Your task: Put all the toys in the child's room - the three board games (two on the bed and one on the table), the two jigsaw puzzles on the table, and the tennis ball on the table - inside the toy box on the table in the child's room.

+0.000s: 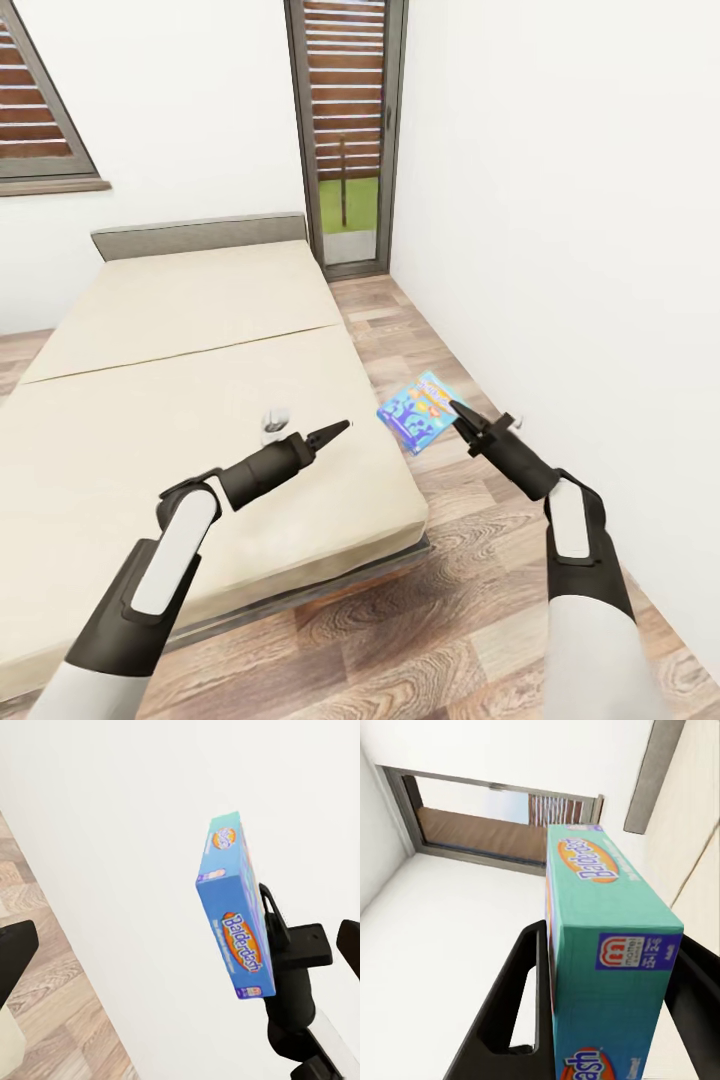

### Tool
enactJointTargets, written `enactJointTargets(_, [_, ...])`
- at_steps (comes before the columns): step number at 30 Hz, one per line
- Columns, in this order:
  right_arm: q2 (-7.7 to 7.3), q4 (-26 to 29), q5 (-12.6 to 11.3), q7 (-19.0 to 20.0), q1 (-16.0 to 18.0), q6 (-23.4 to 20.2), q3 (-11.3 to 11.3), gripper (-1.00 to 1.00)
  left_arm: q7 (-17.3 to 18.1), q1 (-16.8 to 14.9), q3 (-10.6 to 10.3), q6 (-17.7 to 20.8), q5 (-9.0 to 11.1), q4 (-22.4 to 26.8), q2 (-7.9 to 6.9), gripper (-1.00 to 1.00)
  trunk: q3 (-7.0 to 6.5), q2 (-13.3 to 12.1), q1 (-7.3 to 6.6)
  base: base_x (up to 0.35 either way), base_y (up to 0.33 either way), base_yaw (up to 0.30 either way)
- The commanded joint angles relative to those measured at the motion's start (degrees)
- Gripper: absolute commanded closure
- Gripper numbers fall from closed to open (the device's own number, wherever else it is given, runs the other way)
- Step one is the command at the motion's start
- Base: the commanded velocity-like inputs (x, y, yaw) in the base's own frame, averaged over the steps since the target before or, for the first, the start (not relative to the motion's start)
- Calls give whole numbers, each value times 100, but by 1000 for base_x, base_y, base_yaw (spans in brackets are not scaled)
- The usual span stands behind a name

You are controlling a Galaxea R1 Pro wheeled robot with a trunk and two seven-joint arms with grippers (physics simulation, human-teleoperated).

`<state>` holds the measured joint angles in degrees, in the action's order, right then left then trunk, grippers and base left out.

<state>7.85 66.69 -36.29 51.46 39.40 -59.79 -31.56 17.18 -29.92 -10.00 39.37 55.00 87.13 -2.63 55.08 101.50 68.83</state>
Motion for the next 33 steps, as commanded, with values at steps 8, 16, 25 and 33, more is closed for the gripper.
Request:
enactJointTargets(8, [118, 8, 14, -372, 3, -21, -17, 100, 0, -18, -460, -623, 22, -308, 12, -100, 4, 2, -1, 0, 0, 0])
enactJointTargets(16, [152, 10, 9, -504, -1, -21, -17, 100, 2, -35, -693, -964, 26, -495, 15, -100, 4, 2, -1, 0, 0, 0])
enactJointTargets(25, [161, 11, 10, -549, -1, -21, -17, 100, 1, -39, -758, -1061, 32, -546, 16, -100, 4, 2, -1, 0, 0, 0])
enactJointTargets(33, [156, -38, 4, -885, 29, -21, -17, 100, 2, -40, -779, -1090, 29, -561, 17, -100, 4, 2, -1, 0, 0, 0])
